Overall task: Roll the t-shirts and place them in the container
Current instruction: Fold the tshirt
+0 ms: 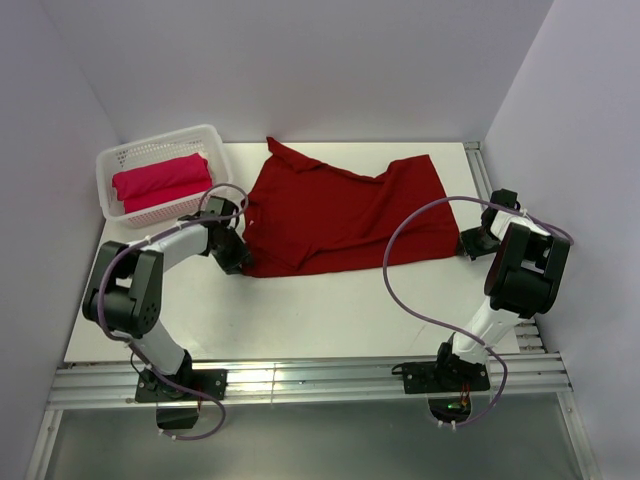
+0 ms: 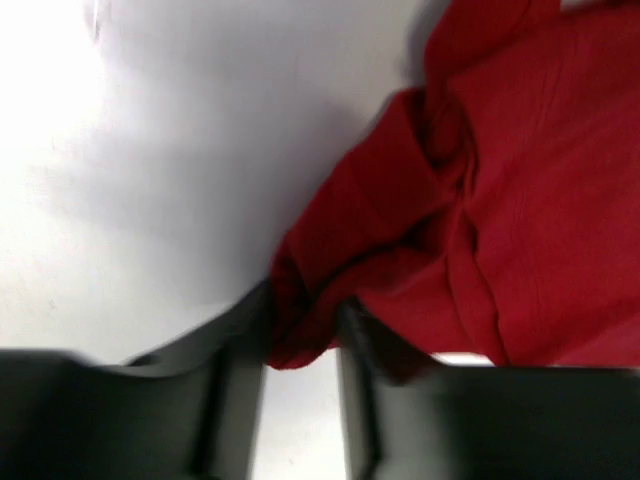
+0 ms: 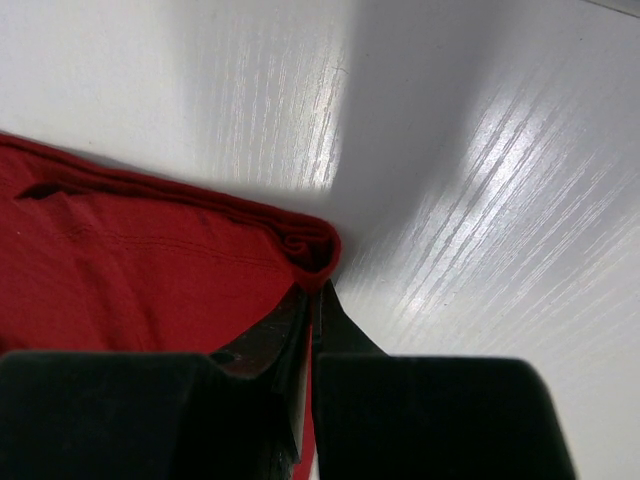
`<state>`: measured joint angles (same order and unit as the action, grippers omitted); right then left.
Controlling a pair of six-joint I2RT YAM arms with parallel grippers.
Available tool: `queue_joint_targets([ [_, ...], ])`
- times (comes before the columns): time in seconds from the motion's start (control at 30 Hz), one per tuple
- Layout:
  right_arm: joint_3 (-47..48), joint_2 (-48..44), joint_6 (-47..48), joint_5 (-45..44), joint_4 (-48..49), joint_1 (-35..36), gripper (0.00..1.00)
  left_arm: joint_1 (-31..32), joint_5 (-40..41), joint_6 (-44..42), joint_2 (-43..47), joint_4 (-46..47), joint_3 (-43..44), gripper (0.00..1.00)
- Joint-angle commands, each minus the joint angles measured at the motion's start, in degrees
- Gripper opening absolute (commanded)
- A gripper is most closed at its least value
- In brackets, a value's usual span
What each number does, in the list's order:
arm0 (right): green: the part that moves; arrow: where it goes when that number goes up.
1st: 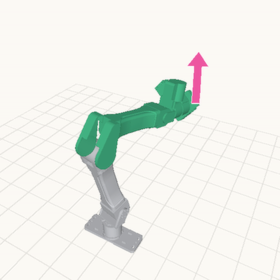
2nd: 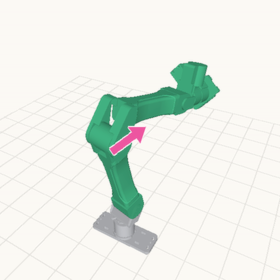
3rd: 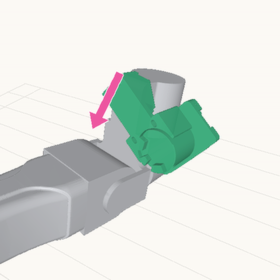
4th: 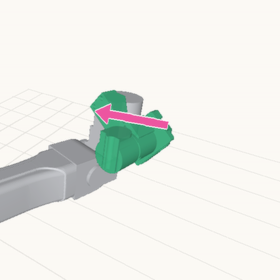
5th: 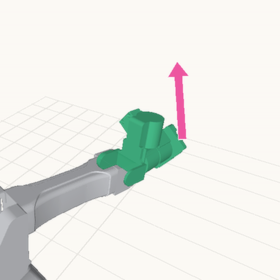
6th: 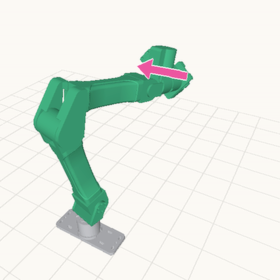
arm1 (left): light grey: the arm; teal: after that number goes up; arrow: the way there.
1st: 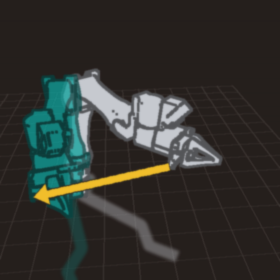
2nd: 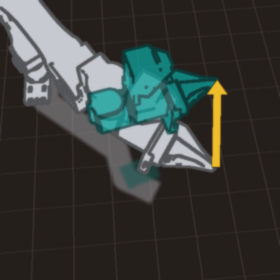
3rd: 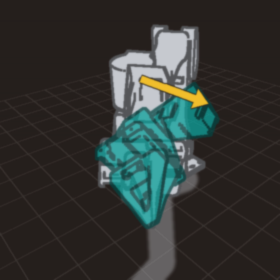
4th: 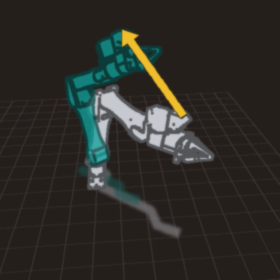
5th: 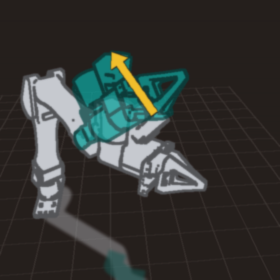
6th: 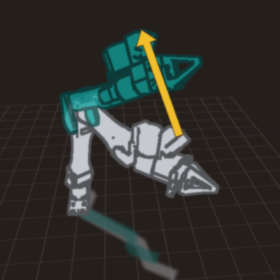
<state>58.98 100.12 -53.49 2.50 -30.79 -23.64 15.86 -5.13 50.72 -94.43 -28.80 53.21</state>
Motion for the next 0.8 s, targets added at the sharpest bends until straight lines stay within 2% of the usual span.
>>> queue_joint_targets([
  [0.0,1.22,-1.76,0.14,-2.77,-2.26,-0.18,0.0,0.23,7.4,-0.09,-3.91,-0.12,2.42,0.35],
  [0.03,1.4,-1.85,0.15,-2.77,-3.48,-0.18,0.0,0.31,8.98,-0.01,-4.0,-0.73,3.03,0.28],
  [0.1,1.84,-2.46,0.49,-3.64,-5.24,-0.18,0.0,0.31,9.96,-0.09,-3.57,-3.18,4.35,0.05],
  [0.13,2.36,-2.82,0.5,-4.52,-7.34,-0.18,0.0,0.31,10.05,-0.18,-3.13,-4.33,4.79,0.0],
  [0.23,4.9,-3.61,0.85,-4.96,-12.25,-0.18,0.0,0.23,8.56,-0.45,-1.46,-9.51,6.99,0.01],
  [0.4,15.09,-2.39,0.76,-2.95,-19.56,-0.27,0.0,-1.53,4.52,0.34,-0.05,-20.13,18.4,0.0],
  [0.43,19.11,-2.21,0.67,-2.77,-21.58,-0.27,0.0,-2.49,3.81,0.35,-0.22,-21.29,20.42,0.0],
  [0.47,20.89,-2.29,0.85,-2.85,-22.38,-0.35,0.0,-3.02,3.2,0.35,-0.23,-22.35,24.01,0.01],
  [0.53,22.23,-3.43,1.37,-2.77,-23.0,-0.44,0.0,-4.34,1.44,0.26,0.3,-23.41,25.71,0.0],
  [0.6,19.87,-4.83,2.33,-2.77,-22.39,-0.62,0.0,-4.78,-0.75,0.26,1.35,-22.54,22.39,0.0],
  [0.63,15.59,-5.02,2.78,-2.77,-21.08,-0.88,0.0,-4.78,-1.2,0.78,1.79,-20.44,20.03,0.0],
  [0.67,13.2,-5.19,3.22,-2.77,-20.29,-1.14,0.0,-4.78,-2.42,1.05,3.19,-19.03,14.61,0.0],
  [0.77,6.16,-5.98,3.92,-0.83,-17.65,-2.29,0.0,-4.61,-3.66,2.19,6.71,-15.16,7.27,0.0],
])
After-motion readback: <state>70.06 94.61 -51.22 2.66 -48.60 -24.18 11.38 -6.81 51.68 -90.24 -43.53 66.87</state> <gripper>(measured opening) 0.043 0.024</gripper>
